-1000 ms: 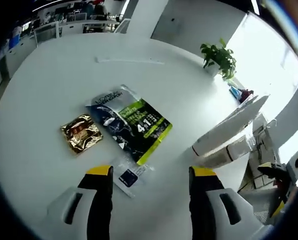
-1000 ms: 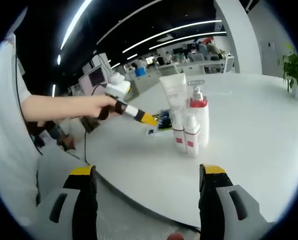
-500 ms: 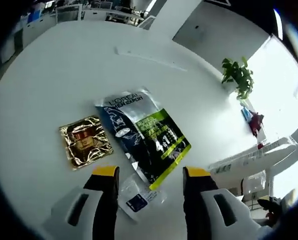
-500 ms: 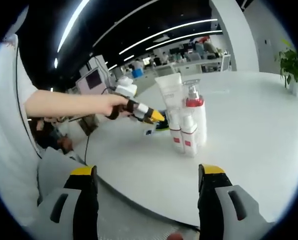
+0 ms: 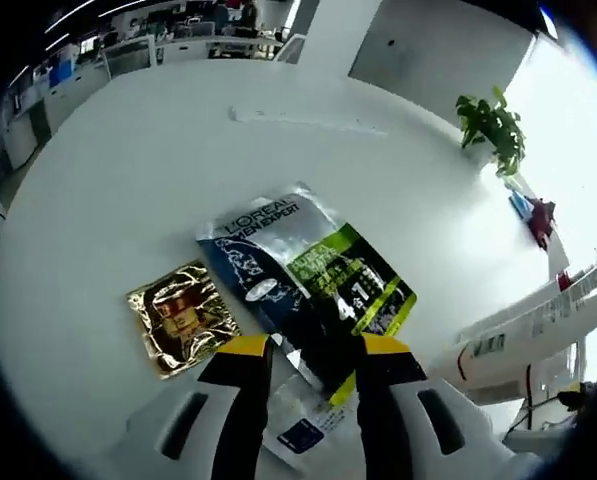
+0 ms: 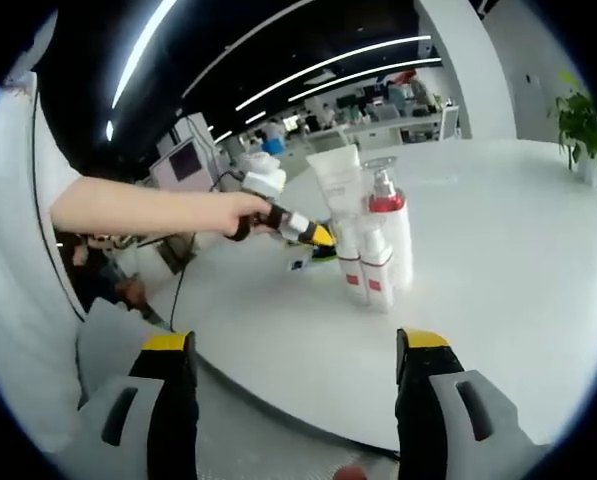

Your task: Arrange the skincare products in the storage area until every visible bottle or jar stands upright without overlapping.

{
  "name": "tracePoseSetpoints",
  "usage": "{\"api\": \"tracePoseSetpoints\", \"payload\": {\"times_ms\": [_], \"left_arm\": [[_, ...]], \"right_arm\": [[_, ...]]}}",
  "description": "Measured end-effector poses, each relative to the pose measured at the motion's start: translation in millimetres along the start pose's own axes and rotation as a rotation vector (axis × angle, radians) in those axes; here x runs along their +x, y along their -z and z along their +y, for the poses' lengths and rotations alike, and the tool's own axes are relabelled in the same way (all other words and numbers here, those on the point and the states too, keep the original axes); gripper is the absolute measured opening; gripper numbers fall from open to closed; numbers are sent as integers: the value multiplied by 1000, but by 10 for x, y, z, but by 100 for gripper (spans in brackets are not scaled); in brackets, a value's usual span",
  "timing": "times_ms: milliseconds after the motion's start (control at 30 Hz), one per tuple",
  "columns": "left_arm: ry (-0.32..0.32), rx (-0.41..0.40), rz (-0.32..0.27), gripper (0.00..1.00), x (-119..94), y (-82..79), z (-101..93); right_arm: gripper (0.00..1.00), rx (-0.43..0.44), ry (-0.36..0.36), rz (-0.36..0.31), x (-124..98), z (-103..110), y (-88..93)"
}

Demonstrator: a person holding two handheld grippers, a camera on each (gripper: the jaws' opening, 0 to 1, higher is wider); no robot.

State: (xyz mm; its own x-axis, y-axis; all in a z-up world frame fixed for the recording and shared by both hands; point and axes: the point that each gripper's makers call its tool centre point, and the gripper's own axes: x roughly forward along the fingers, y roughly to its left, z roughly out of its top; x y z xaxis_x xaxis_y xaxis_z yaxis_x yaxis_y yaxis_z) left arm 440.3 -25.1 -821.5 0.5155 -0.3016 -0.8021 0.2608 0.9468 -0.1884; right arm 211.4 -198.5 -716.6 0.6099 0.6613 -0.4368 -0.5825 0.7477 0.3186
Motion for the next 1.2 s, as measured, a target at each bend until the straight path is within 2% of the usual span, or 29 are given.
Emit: {"api": "tracePoseSetpoints", "payload": {"times_ms": [100, 133, 167, 233, 333, 400, 533, 633, 700, 767, 800, 867, 1033, 1133, 1200], "left_arm": [[-36, 81, 0, 26, 10, 7, -56], [-38, 97, -4, 22, 28, -18, 44], [-48, 110, -8, 19, 32, -28, 66], [-39, 107, -7, 12, 55, -34, 84], [-29, 116, -21, 7, 46, -63, 83], [-27, 138, -27, 6, 54, -83, 90], [-1, 117, -40, 5, -1, -98, 124], [80, 39, -78, 5, -105, -168, 39], [88, -1, -90, 5, -133, -221, 111], [135, -45, -108, 5, -235, -256, 95], [134, -53, -113, 5, -336, -234, 33], [156, -74, -122, 5, -372, -250, 105], [210, -181, -156, 5, -629, -182, 137], [263, -293, -200, 5, -830, -146, 87], [293, -350, -227, 4, -868, -190, 192]], "right_arm": [[81, 6, 0, 0, -1, -4, 2], [81, 6, 0, 0, -1, -5, 3], [81, 7, 0, -2, -1, -5, 0], [81, 8, 0, -1, -1, -8, 3], [81, 7, 1, 2, 0, -6, 6], [81, 7, 2, 2, 0, -10, 7], [81, 7, 3, 3, 0, -8, 6], [81, 5, 5, 2, 0, -6, 4], [81, 3, 5, 3, -2, -7, 7], [81, -1, 5, 4, -2, -5, 8], [81, -4, 5, 5, -1, -4, 9], [81, -9, 5, 4, -1, 3, 5], [81, -20, 1, 5, -2, 16, 3], [78, -24, -25, 12, 5, 68, 4], [77, -25, -34, 14, 8, 93, -2]]}}
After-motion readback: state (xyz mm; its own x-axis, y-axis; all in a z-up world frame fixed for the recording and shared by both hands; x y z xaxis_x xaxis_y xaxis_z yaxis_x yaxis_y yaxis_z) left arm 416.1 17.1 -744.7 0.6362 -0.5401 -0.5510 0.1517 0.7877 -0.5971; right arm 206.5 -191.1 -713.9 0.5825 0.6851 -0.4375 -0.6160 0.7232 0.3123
